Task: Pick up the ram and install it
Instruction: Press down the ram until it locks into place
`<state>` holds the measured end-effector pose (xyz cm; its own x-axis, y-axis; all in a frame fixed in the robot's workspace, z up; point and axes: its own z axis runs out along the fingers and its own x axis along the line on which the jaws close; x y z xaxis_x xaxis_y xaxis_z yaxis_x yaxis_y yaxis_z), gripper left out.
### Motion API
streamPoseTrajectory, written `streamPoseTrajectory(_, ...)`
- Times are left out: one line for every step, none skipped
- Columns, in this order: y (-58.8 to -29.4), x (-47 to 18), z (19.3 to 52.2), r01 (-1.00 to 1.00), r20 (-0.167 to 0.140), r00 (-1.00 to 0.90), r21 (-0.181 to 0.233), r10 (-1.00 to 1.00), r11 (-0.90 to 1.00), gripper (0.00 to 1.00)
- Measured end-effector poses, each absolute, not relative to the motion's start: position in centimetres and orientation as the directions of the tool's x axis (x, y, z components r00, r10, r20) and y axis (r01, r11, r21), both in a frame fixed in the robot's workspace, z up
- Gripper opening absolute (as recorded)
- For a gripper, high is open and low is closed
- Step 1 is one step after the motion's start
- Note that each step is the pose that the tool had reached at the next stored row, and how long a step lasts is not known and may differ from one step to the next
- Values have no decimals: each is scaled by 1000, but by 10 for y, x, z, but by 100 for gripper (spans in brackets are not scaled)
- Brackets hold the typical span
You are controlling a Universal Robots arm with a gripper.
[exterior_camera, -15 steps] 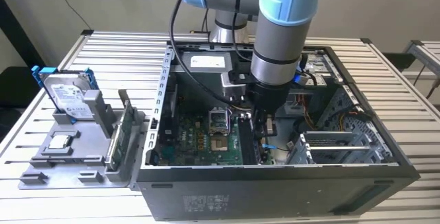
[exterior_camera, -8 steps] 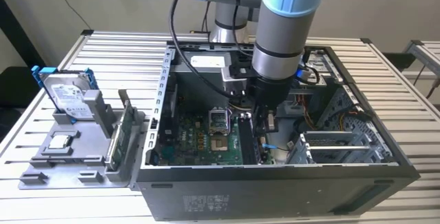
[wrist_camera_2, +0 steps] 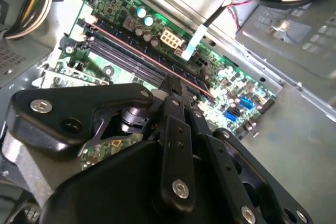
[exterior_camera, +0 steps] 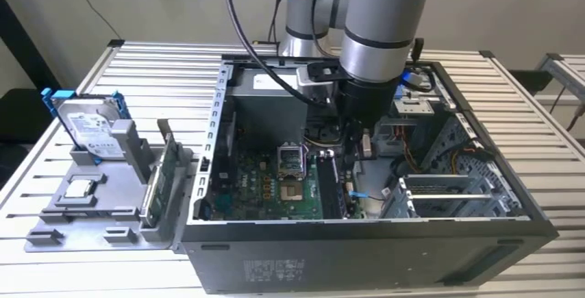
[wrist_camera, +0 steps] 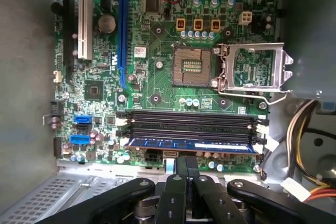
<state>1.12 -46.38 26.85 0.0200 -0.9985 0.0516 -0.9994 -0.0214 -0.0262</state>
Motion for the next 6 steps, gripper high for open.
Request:
streamPoseTrajectory(-464,11,269,-999,52,20,-26,-998,-21,11)
streamPoseTrajectory(-464,11,269,-999,52,20,-26,-998,-21,11)
streamPoseTrajectory(-464,11,269,-999,52,20,-26,-998,-21,11)
streamPoseTrajectory(-464,11,269,-999,52,20,-26,-998,-21,11)
streamPoseTrajectory(-464,11,269,-999,52,20,-26,-998,-21,11)
streamPoseTrajectory(-464,11,269,-999,52,20,-26,-998,-21,11)
